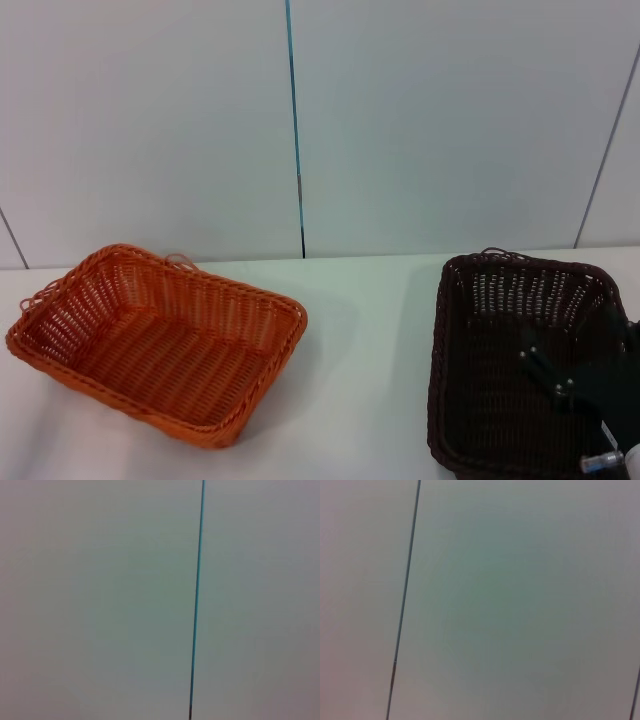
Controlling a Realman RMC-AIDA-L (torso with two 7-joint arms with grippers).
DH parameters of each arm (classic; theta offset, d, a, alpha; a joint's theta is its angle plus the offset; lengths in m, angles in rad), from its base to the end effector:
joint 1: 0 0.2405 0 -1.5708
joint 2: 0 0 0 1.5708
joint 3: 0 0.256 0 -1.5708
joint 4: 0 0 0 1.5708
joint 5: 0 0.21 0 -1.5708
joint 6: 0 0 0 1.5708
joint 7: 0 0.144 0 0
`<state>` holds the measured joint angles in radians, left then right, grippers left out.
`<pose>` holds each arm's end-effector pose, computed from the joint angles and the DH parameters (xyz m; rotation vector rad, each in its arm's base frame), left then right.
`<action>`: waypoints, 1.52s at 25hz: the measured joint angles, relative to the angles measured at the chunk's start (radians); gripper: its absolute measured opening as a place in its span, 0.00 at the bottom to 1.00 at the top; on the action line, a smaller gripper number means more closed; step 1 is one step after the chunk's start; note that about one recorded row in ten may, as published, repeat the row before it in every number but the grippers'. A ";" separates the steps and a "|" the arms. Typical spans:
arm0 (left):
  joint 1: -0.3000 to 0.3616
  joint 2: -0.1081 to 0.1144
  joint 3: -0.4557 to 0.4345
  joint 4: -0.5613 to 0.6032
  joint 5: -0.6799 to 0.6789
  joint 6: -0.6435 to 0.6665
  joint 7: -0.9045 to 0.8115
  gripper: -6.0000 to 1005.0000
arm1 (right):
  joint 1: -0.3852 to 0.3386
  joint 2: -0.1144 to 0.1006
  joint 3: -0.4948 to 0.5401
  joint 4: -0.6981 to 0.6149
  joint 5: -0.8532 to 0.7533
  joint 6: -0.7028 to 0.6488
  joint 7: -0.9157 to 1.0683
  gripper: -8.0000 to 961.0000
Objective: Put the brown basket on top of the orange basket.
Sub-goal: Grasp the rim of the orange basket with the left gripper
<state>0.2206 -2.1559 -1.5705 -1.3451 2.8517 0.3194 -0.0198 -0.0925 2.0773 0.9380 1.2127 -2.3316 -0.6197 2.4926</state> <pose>-0.3200 0.2845 0.0903 -1.2631 -0.7623 -0.5553 0.2336 0.2789 -0.0394 -0.5550 -1.9895 -1.7052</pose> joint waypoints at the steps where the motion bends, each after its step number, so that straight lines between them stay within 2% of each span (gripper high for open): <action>1: -0.001 0.001 -0.001 -0.002 0.000 -0.004 0.000 0.92 | 0.001 0.000 0.001 0.000 0.000 0.000 0.000 0.96; 10: -0.033 0.017 -0.020 -0.016 0.000 -0.056 -0.043 0.92 | 0.002 0.000 0.016 -0.009 0.000 0.001 0.000 0.96; 21: -0.138 0.028 -0.089 -0.052 0.001 -0.265 -0.034 0.92 | 0.001 0.000 0.032 -0.022 0.000 0.002 0.000 0.96; 38: -0.143 0.021 -0.115 -0.080 0.002 -0.311 -0.032 0.92 | -0.006 0.000 0.035 -0.024 0.000 0.003 0.000 0.96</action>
<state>0.0772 -2.1344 -1.6857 -1.4248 2.8532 0.0088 -0.0521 -0.0981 2.0770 0.9728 1.1888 -2.3316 -0.6166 2.4927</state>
